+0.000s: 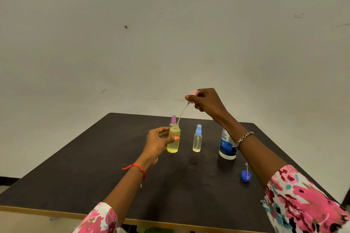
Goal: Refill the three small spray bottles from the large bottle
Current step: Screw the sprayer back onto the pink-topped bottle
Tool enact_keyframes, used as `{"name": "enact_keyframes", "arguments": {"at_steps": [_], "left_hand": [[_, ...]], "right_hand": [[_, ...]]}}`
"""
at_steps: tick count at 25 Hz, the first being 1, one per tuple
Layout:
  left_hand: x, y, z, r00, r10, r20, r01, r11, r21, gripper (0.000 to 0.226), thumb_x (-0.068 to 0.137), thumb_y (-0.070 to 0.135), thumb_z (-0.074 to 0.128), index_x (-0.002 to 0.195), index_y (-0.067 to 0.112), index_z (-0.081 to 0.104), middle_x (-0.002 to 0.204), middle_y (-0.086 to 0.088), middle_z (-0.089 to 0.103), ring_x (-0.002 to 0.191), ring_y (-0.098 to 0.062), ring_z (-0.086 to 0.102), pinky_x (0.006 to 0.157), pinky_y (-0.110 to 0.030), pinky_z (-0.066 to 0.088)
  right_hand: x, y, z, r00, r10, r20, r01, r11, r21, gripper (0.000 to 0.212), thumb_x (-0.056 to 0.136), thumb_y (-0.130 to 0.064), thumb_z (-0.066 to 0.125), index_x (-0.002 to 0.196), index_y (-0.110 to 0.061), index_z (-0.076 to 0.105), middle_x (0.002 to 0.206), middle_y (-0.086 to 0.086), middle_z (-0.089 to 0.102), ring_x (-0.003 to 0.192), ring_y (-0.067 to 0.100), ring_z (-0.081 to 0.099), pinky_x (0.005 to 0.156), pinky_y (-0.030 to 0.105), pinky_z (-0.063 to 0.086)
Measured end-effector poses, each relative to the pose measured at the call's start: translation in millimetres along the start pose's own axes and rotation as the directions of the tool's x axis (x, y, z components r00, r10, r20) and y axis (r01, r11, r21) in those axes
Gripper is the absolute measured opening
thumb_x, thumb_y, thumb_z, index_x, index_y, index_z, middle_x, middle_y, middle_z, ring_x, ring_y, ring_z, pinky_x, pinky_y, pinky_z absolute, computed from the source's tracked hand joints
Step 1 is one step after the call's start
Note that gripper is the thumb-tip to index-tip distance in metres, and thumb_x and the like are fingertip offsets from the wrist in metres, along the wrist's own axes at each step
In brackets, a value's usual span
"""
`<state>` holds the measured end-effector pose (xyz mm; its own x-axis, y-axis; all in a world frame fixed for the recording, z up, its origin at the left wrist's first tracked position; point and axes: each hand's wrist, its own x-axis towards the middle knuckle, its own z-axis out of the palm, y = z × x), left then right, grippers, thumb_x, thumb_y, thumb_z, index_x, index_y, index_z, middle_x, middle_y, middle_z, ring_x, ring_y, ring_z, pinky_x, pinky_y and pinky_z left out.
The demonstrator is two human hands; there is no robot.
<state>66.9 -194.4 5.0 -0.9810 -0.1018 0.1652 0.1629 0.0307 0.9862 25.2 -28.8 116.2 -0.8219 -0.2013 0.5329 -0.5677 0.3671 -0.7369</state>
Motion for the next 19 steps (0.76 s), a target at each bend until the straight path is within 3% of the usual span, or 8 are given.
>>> {"name": "enact_keyframes", "arguments": {"at_steps": [4, 10, 14, 19], "left_hand": [[-3, 5, 4, 1.000, 0.005, 0.015, -0.006, 1.000, 0.021, 0.050, 0.073, 0.007, 0.073, 0.119, 0.008, 0.055, 0.121, -0.010, 0.059, 0.111, -0.025, 0.057, 0.082, -0.039, 0.055], [-4, 11, 5, 0.999, 0.016, 0.029, -0.016, 1.000, -0.001, 0.049, 0.071, 0.005, 0.074, 0.117, 0.007, 0.057, 0.116, -0.012, 0.062, 0.105, -0.027, 0.061, 0.083, -0.046, 0.055], [-5, 14, 5, 0.999, 0.029, 0.023, -0.029, 1.000, 0.002, 0.049, 0.071, 0.005, 0.074, 0.117, 0.009, 0.058, 0.110, -0.006, 0.062, 0.101, -0.024, 0.062, 0.076, -0.040, 0.056], [-7, 13, 7, 0.999, 0.050, -0.006, -0.050, 0.999, -0.001, 0.046, 0.070, 0.005, 0.075, 0.113, 0.007, 0.060, 0.109, -0.011, 0.065, 0.100, -0.025, 0.063, 0.081, -0.044, 0.056]], "right_hand": [[-3, 1, 4, 0.997, -0.027, 0.072, 0.031, 0.998, -0.053, 0.025, 0.080, -0.024, 0.068, 0.079, 0.001, 0.067, 0.057, 0.001, 0.055, 0.044, 0.005, 0.047, 0.042, 0.009, 0.038], [-10, 13, 20, 0.923, 0.042, 0.382, 0.056, 0.969, -0.242, 0.019, 0.073, -0.026, 0.075, 0.070, -0.008, 0.068, 0.062, 0.008, 0.062, 0.050, 0.009, 0.054, 0.049, 0.016, 0.044], [-9, 20, 29, 0.952, 0.045, 0.304, 0.058, 0.946, -0.320, 0.034, 0.070, -0.035, 0.076, 0.055, -0.010, 0.058, 0.050, 0.004, 0.052, 0.043, 0.010, 0.048, 0.044, 0.017, 0.040], [-16, 26, 42, 0.978, -0.009, 0.208, 0.086, 0.926, -0.368, 0.053, 0.071, -0.048, 0.071, 0.046, -0.013, 0.040, 0.044, -0.001, 0.033, 0.042, 0.010, 0.029, 0.045, 0.023, 0.026]]}}
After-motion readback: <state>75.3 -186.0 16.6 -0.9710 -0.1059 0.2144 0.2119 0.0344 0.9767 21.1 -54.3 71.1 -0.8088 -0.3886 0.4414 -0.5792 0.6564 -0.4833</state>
